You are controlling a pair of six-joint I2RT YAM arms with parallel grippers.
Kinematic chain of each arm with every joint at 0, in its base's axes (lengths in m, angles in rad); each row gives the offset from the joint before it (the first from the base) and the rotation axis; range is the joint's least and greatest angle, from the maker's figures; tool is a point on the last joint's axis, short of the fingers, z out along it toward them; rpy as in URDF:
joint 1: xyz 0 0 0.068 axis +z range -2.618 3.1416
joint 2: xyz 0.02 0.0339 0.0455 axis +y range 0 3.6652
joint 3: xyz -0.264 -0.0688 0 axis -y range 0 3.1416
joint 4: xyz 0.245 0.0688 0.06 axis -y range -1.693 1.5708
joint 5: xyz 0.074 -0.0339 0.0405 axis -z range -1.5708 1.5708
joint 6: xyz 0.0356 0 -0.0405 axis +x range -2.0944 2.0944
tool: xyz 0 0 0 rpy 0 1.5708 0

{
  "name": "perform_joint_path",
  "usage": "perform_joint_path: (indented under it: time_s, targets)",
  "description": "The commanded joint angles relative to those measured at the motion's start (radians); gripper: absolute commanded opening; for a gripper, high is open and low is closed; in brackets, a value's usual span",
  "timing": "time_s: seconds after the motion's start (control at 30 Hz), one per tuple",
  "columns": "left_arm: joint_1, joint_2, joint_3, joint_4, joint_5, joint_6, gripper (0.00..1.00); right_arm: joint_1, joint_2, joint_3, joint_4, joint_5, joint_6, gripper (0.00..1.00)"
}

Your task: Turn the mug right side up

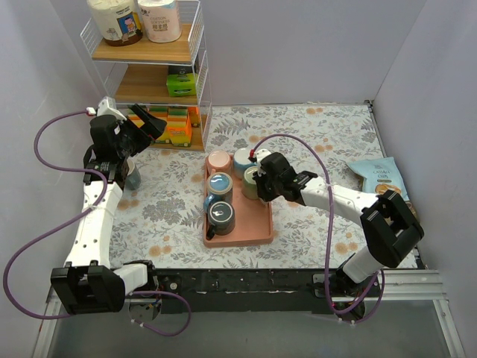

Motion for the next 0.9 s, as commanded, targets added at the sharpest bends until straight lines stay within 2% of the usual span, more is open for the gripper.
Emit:
perform_joint_path:
  time_s: [0.0,0.3,0.5,0.73,0.8,0.87]
  targets:
    - [-0.001,-0.044,0.016,0.014,0.033,-0.002,0.98,-0.01,-0.072,0.053,0.003,-0.006,-0.044,0.01]
    - [-0.001,-0.05,-0.001,0.042,0.084,-0.017,0.98,-0.008,-0.187,0.119,-0.027,-0.092,-0.061,0.01]
    - [-0.004,-0.049,-0.013,0.103,0.203,-0.033,0.98,-0.015,-0.234,0.205,-0.029,-0.152,-0.024,0.01]
    - [-0.021,-0.041,-0.025,0.284,0.521,-0.074,0.98,-0.088,-0.248,0.355,0.005,-0.256,0.062,0.01]
    - [-0.027,-0.03,-0.043,0.399,0.664,-0.129,0.98,-0.119,-0.244,0.398,0.013,-0.275,0.093,0.01]
    - [-0.036,-0.021,-0.065,0.537,0.751,-0.189,0.98,-0.146,-0.237,0.463,0.023,-0.304,0.111,0.01]
